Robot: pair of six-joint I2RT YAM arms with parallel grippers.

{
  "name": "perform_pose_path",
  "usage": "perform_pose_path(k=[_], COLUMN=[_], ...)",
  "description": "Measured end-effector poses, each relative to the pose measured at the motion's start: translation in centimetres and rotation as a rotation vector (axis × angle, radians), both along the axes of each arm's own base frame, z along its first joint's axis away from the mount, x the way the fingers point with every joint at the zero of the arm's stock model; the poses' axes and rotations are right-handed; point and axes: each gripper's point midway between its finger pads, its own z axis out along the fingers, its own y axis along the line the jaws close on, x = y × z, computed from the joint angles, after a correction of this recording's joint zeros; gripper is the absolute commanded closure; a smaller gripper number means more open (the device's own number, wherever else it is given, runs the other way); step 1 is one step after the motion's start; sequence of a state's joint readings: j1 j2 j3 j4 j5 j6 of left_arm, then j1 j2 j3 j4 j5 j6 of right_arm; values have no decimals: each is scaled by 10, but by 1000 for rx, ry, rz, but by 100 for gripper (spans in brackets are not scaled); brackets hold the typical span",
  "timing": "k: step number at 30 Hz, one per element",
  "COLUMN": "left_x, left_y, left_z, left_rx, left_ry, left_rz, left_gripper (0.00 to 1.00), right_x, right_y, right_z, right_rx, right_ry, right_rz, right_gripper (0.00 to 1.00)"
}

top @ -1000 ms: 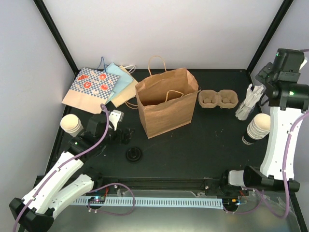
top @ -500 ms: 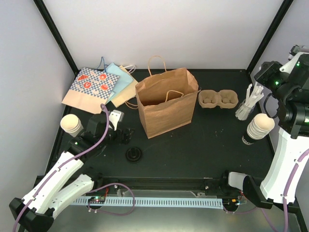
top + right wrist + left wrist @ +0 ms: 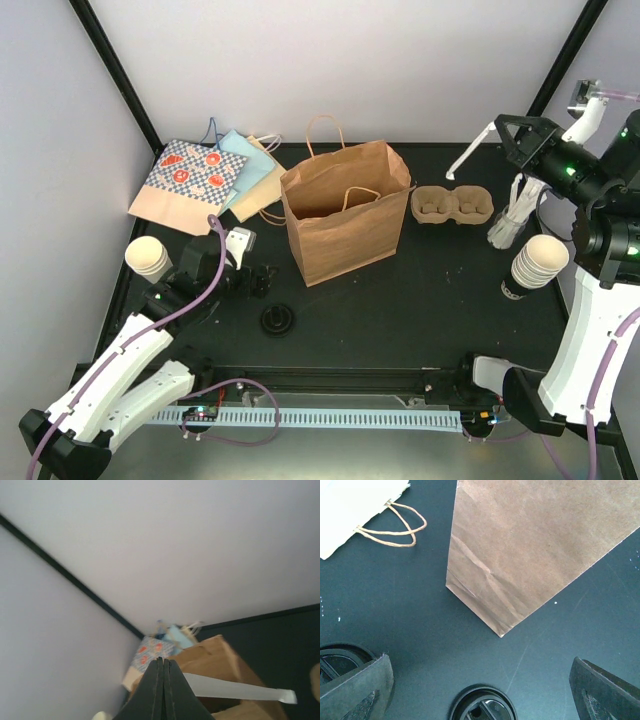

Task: Pack the takeout coffee

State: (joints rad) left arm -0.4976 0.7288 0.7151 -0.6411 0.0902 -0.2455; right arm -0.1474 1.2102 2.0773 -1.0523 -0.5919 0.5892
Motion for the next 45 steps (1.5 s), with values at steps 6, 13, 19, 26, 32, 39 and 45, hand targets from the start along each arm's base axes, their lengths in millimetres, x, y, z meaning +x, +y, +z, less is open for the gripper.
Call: perform_pose_path(k=[6,13,19,26,32,39,45], left_x=[0,1,1,2,2,2,2], left_y=[0,0,1,1,1,1,1], left_z=[0,-3,-4,-4,-4,-4,-4], left_rx=[1,8,11,12,13,13,13], left_ry=[0,10,11,10,10,10,10], left_rz=[1,3,6,8,9,9,9], left_gripper=[1,1,1,1,1,1,1], right_x=[-4,-7,-13,-19,-22,-16,-4], right_y=[23,45,64,87,113,135,147], right_z=[17,32,46,58,58,53,43], right_rx=[90,140,172,205,221,229,219], right_ry=[-56,-95,-135,-164,-154,-134,-113], right_rz=[143,260,358,460,552,600,607], right_gripper=[99,99,99,99,99,99,99])
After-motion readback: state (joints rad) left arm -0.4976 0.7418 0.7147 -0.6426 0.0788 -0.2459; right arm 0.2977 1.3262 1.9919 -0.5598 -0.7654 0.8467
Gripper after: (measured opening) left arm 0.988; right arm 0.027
